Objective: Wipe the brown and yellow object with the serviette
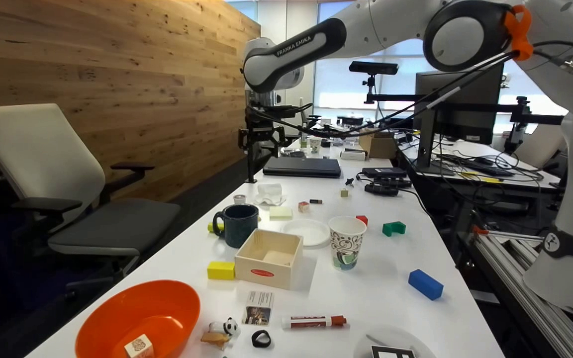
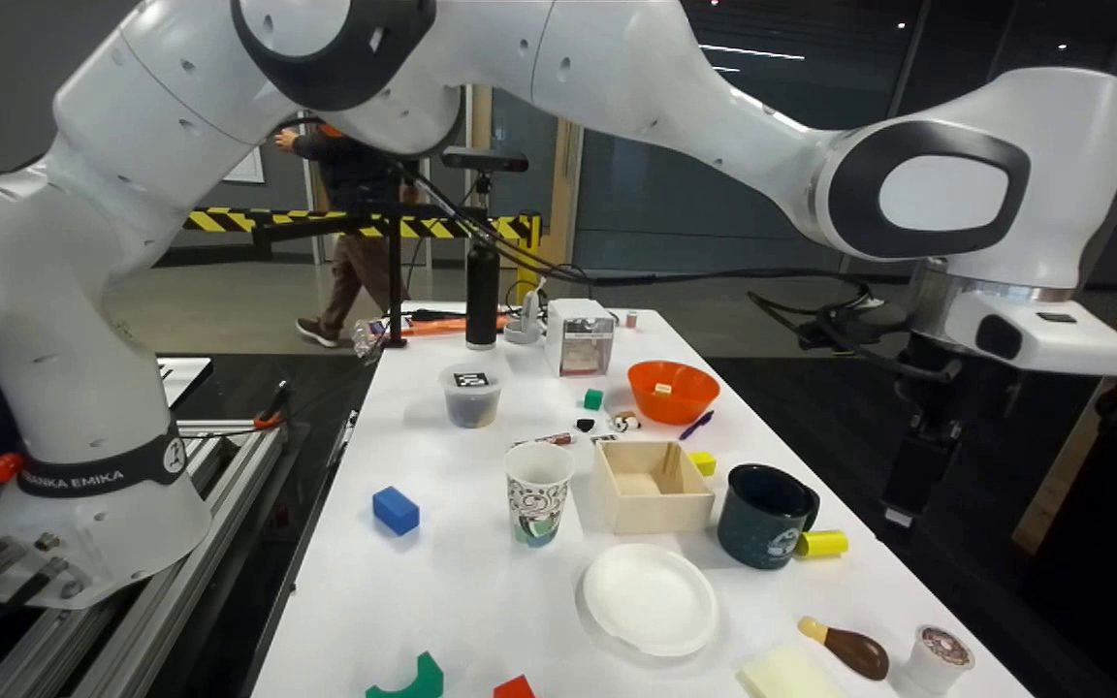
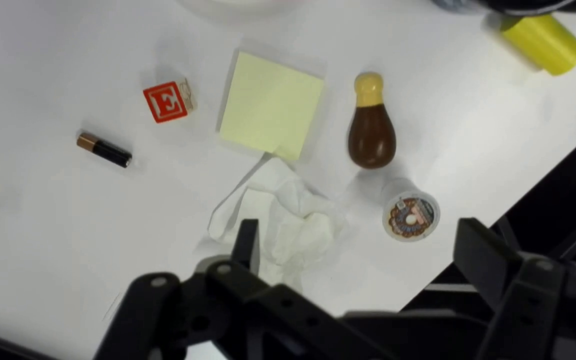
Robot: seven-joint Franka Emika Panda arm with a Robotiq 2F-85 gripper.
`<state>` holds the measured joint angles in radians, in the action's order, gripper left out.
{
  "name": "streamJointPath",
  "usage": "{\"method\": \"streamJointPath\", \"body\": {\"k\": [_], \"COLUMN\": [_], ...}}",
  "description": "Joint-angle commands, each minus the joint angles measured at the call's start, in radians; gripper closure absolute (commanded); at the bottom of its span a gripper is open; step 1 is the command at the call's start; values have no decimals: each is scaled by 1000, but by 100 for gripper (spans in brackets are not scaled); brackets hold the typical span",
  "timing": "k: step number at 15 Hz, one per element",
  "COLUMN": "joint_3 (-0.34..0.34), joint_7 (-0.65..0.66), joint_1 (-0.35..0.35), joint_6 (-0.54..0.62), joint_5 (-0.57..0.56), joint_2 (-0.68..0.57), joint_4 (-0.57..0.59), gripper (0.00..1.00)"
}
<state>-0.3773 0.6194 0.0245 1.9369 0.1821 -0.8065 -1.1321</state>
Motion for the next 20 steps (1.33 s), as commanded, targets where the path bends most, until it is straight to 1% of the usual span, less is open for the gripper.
{"method": "streamJointPath", "body": {"k": [1,2,4,8,10,11,12,13,16,20], "joint_3": [5,75,105,163,187,199,218,208,225,226], "joint_7": [-79,-79,-111,-192,-225,-230,-290,-212,-252,-261], "joint_1": [-59,-25,-25,-19,-13,-8,9,0,9,13], "joint_6": [-7,-10,-39,-150,-183,-151,-95,-162,-129,-124], "joint_5": [-18,-63,-76,-107,-105,-83,-53,-87,-82,-82], "joint_2": [171,210,269,381,426,454,474,388,431,436], "joint_4": [-240,-276,-340,-451,-500,-536,-571,-453,-512,-522], "gripper": [0,0,0,0,0,0,0,0,0,0]}}
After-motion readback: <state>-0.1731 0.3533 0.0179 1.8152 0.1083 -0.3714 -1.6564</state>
